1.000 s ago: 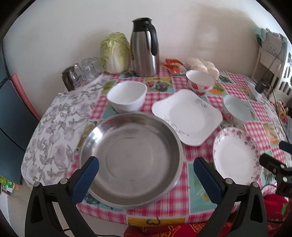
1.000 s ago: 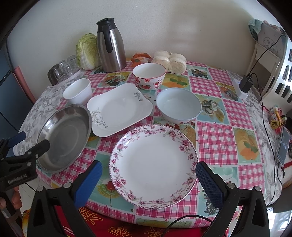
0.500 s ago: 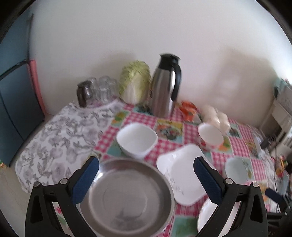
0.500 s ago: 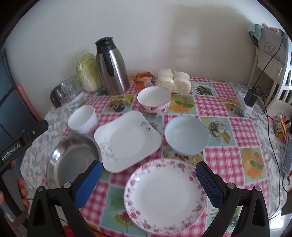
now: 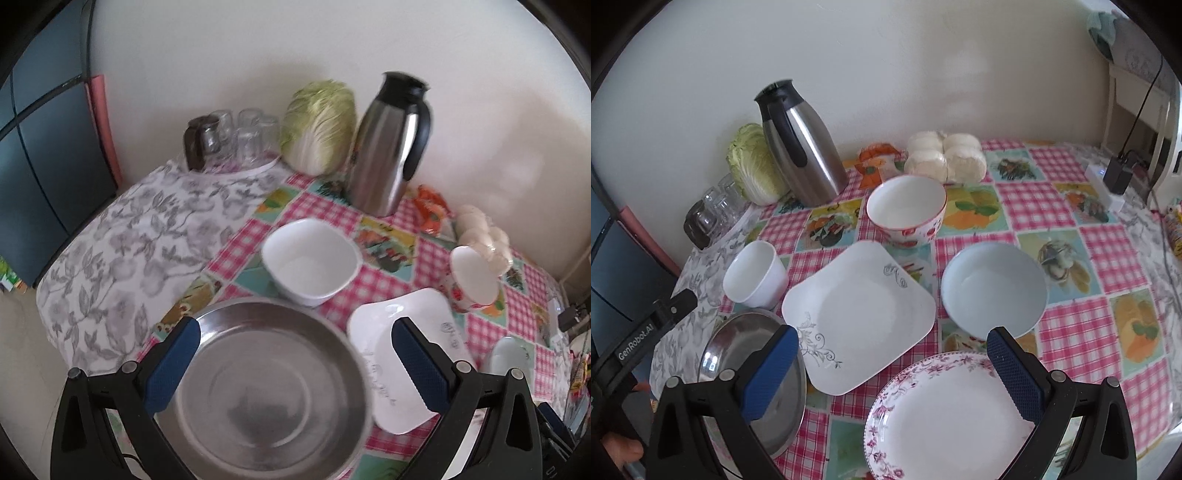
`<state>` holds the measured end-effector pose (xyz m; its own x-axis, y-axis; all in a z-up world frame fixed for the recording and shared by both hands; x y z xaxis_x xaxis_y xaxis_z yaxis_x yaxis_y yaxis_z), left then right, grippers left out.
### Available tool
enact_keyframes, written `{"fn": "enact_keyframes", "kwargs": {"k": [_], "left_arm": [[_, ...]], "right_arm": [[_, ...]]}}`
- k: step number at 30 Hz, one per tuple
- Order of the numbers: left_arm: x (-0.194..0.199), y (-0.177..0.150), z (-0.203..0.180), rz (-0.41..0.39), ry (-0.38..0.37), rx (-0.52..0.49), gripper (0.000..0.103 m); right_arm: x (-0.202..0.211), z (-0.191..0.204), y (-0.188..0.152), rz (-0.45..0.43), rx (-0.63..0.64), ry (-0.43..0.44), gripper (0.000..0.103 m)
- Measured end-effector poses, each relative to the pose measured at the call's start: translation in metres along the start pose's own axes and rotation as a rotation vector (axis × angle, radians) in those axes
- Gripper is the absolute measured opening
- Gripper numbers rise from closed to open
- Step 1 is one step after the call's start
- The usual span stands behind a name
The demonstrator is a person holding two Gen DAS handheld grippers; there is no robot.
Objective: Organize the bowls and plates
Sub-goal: 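Move the left and right tools to the rim of the steel pan, then close the left and right grippers on the steel pan rim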
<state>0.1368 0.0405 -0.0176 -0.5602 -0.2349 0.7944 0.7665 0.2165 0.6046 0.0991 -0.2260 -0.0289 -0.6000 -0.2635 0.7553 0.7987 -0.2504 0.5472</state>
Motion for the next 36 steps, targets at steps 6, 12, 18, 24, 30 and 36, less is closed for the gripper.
{"fn": "enact_keyframes", "kwargs": {"k": [6,12,18,24,30,36], "left_arm": [[-0.014,-0.008,0.026,0.025,0.024,-0.007,0.103],[-0.041,-0.018,0.061,0.101,0.014,0.054,0.103],[-0.059,-0.023,0.084,0.136,0.009,0.088,0.097],[-0.088,-0.038,0.097,0.231,0.010,0.091,0.078],[-0.111,-0.053,0.113,0.303,0.019,0.119,0.067],[-0.130,-0.065,0.121,0.360,0.013,0.131,0.053]], "right_arm": [[-0.018,0.008,-0.015,0.033,0.018,0.027,0.101],[-0.040,0.032,-0.031,0.092,0.060,0.096,0.088],[-0.067,0.057,-0.056,0.199,0.077,0.157,0.075],[-0.094,0.073,-0.081,0.308,0.068,0.200,0.057],[-0.109,0.084,-0.096,0.369,0.074,0.218,0.045],[-0.125,0.083,-0.104,0.409,0.045,0.223,0.032]]}}
Point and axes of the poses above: each gripper's, at about its wrist camera, not at the fingertips, and x roughly against the way its jaws point, z to its left, y to its top, the point moved 5 cm from there along -x, roughly the way its jaws point, and after that the axes turned 10 degrees about y, right-handed, at the moved point
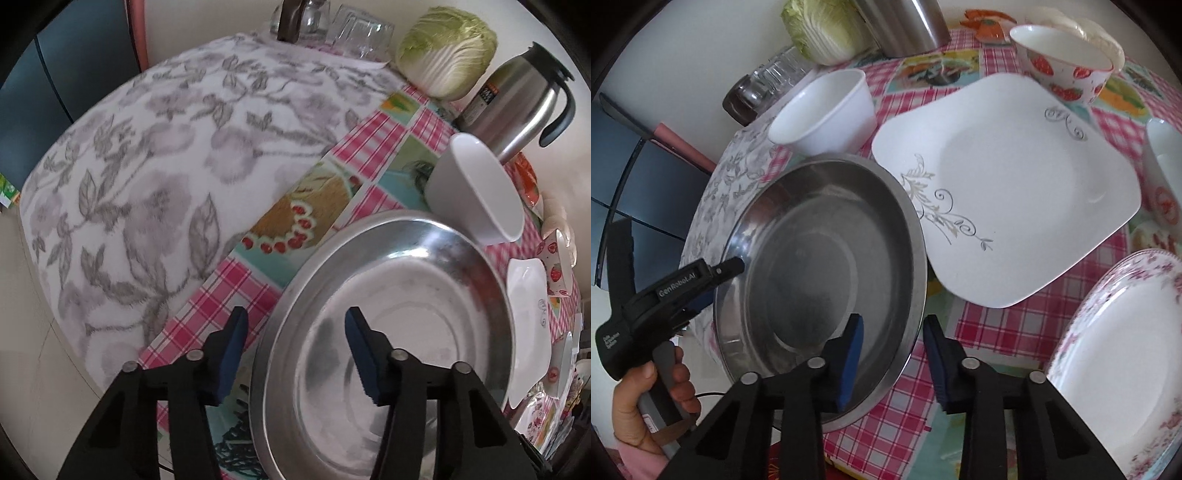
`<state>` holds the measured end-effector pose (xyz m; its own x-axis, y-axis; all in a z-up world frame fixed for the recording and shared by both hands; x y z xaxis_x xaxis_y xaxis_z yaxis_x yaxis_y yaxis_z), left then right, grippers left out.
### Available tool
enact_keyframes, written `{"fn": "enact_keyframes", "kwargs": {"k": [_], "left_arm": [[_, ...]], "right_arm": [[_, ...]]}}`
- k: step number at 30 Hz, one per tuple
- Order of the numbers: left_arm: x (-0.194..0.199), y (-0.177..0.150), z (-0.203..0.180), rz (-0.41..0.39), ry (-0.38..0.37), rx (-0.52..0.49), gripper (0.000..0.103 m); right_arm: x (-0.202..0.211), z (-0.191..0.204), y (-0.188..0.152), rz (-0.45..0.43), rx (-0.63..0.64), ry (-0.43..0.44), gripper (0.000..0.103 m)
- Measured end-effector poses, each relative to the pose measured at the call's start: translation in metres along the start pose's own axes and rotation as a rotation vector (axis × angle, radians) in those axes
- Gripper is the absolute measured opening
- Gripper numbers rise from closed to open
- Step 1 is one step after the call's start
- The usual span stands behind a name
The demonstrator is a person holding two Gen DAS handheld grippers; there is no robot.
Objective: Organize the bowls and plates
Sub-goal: 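Close the left and right grippers on the steel pan rim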
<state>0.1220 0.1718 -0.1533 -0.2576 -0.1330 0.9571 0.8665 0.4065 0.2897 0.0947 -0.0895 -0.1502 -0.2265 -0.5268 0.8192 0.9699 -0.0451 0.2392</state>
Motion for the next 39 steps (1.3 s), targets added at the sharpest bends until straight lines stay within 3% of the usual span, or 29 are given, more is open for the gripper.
{"fn": "enact_keyframes", "kwargs": {"k": [8,26,39], "left_arm": [[-0.007,-0.001,0.003,-0.015,0.018,-0.001,0.036],[0.003,-0.011,0.008,-0.018,-0.013,0.018,0.032],[0.057,-0.013,-0.010,-0.130,-0.039,0.000,0.032]], "right_arm": [[-0.014,-0.007,0.004,0.007,-0.033,-0.010,0.013],[0.020,0.018,0.006,-0.058,0.109,-0.016,0.014],[0.063,0.016,0.008,-0.128,0.158,0.019,0.014]]}}
Point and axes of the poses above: each gripper's, at about its wrist camera, not at the fingertips, and x roughly against the way its jaws point, z to its left, y to its top, the point moved 5 cm from there along -x, roughly the way its jaws point, and after that the axes turned 10 degrees about y, right-handed, at the moved point
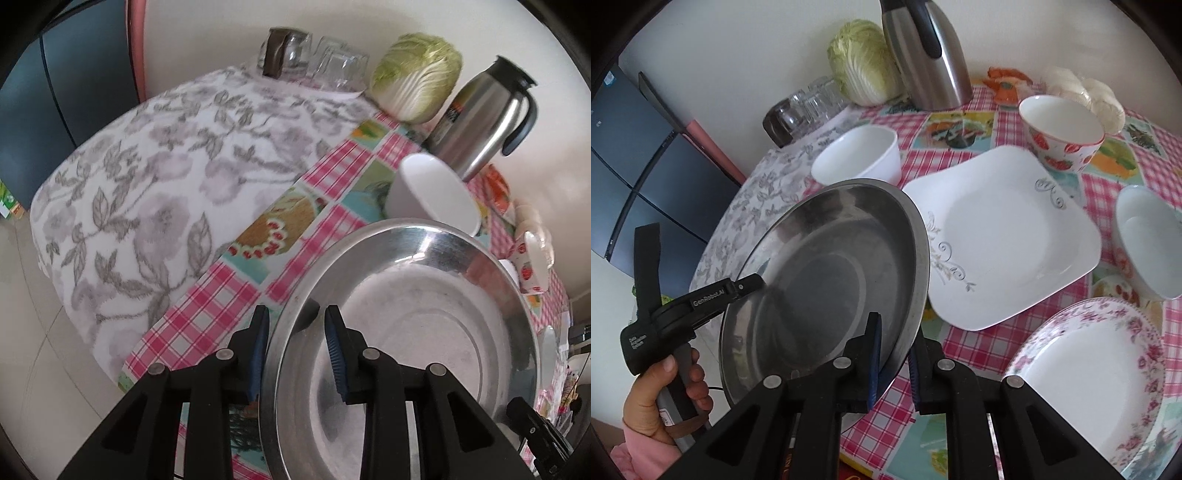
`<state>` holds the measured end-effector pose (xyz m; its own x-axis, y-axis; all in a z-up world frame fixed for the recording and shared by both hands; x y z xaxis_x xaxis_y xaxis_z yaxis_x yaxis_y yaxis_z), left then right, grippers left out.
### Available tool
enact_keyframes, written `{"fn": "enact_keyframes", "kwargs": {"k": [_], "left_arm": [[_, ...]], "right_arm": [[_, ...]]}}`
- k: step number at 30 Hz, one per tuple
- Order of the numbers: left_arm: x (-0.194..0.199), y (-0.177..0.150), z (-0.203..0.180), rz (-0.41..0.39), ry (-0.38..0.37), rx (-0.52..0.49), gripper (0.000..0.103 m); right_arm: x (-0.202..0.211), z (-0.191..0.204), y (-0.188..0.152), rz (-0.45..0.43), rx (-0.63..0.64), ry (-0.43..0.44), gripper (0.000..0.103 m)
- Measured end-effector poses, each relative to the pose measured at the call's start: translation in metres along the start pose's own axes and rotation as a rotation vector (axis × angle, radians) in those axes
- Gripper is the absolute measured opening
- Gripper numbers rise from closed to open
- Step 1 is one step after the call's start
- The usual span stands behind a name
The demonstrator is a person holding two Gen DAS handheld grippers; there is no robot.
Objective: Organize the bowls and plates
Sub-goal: 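Close the left and right grippers on the steel pan rim, then lift the steel pan with both grippers and carry it over the square plate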
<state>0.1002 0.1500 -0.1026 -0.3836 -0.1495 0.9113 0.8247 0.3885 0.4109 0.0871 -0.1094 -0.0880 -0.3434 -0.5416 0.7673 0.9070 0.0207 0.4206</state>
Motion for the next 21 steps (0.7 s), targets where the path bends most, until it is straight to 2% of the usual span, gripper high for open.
{"fn": "enact_keyframes", "kwargs": {"k": [14,21], "left_arm": [[0.062,0.029,-0.082,-0.130,-0.023,-0.127,0.032],[0.077,0.034,-0.129,-0.157,-0.046,-0.187,0.032]], "right_arm": [[0.064,-0.036,0.020,-0.160,-0.070,0.030,0.015],[0.095,-0.068,0.031,-0.253,-0.144,0.030,0.015]]}}
Point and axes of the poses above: each gripper's, at about its wrist camera, not at the fingertips, and x roughly against the way its jaws point, z to its left, y to its top, the point moved 5 cm from there along -x, roughly the way its jaws point, and after that the axes turned 10 degrees about y, right-handed, at the moved point
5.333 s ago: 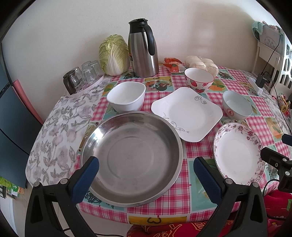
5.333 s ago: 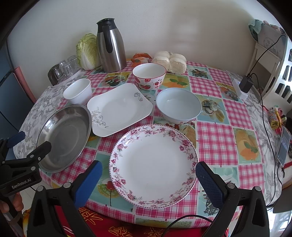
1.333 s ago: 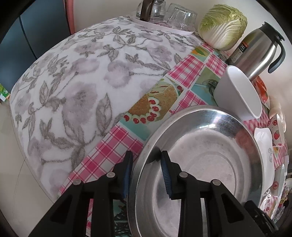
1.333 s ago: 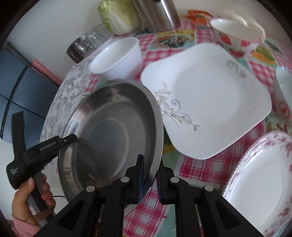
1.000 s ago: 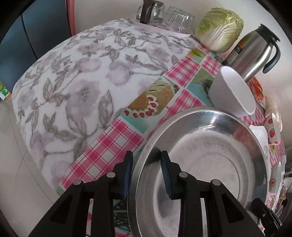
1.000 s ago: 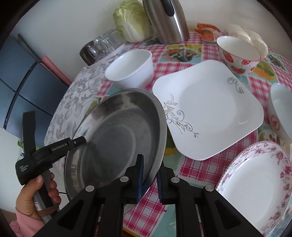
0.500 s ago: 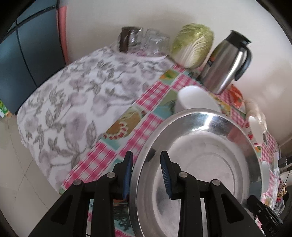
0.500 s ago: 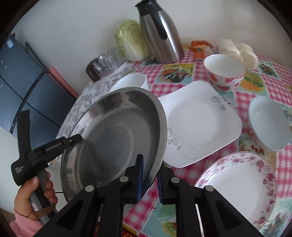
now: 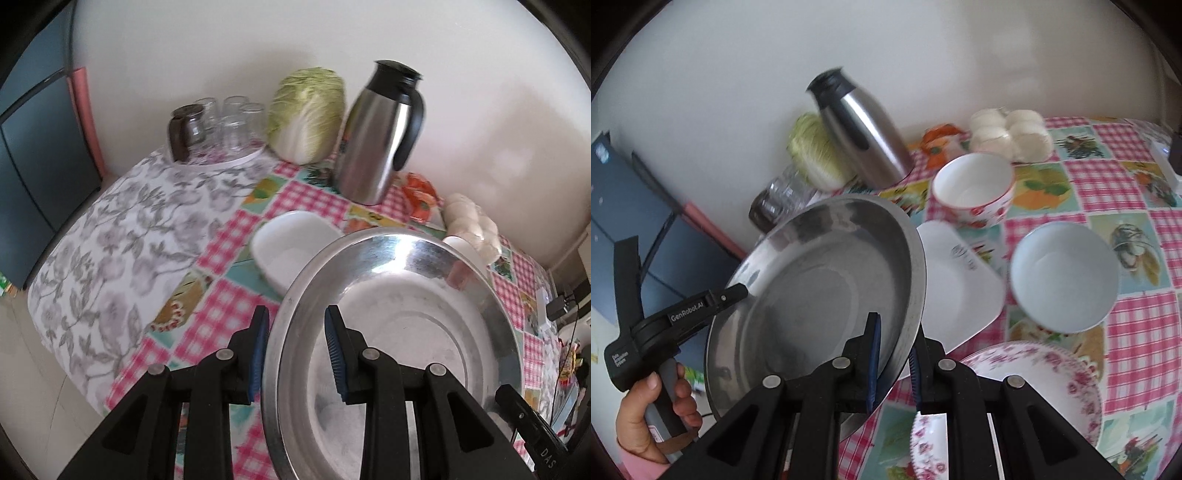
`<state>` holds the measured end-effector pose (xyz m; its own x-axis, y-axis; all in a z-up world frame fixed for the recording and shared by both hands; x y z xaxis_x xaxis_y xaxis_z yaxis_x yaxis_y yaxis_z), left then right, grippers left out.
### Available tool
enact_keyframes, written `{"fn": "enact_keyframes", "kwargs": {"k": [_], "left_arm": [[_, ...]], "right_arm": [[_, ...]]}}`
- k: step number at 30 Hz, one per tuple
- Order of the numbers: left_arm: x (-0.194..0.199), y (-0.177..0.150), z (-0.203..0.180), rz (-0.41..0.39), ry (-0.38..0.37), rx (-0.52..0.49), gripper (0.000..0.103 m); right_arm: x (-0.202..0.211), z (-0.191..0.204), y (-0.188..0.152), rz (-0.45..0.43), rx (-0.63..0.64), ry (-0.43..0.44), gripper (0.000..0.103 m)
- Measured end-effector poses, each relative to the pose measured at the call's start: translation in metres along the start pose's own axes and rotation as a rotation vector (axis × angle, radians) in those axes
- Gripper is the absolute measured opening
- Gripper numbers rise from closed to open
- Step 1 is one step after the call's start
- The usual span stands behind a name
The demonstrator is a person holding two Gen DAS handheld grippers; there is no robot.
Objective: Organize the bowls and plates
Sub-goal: 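Lift the steel pan with both grippers and carry it over the square plate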
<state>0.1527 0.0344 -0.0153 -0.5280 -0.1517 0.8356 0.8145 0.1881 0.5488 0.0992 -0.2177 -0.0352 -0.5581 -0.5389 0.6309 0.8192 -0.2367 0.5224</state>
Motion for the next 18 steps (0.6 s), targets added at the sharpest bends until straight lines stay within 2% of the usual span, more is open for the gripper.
{"fn": "enact_keyframes", "kwargs": {"k": [8,15,18], "left_arm": [[-0.008,0.001,-0.048,0.009,-0.024,-0.067,0.032],[-0.023,0.005,-0.073,0.041,-0.053,-0.086,0.032],[-0.028,0.007,-0.080,0.057,-0.089,-0.078,0.032]], "right_arm": [[0.025,-0.034,0.020,-0.085,-0.053,-0.022,0.015],[0.026,-0.057,0.026,-0.098,-0.078,-0.064,0.015],[0.023,-0.068,0.030,-0.094,-0.094,-0.072,0.015]]}}
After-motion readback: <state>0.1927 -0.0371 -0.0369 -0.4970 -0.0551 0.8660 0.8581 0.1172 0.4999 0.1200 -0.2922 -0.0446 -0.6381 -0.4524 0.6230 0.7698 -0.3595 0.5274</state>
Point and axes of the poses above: each gripper's, at about its wrist camera, not at the fingertips, and x roughly against the way its jaws point, z to its left, y to its top, the point moved 5 cm from there along -x, roughly the way its jaws point, and after that the axes turned 10 degrees about y, right-handed, at the moved point
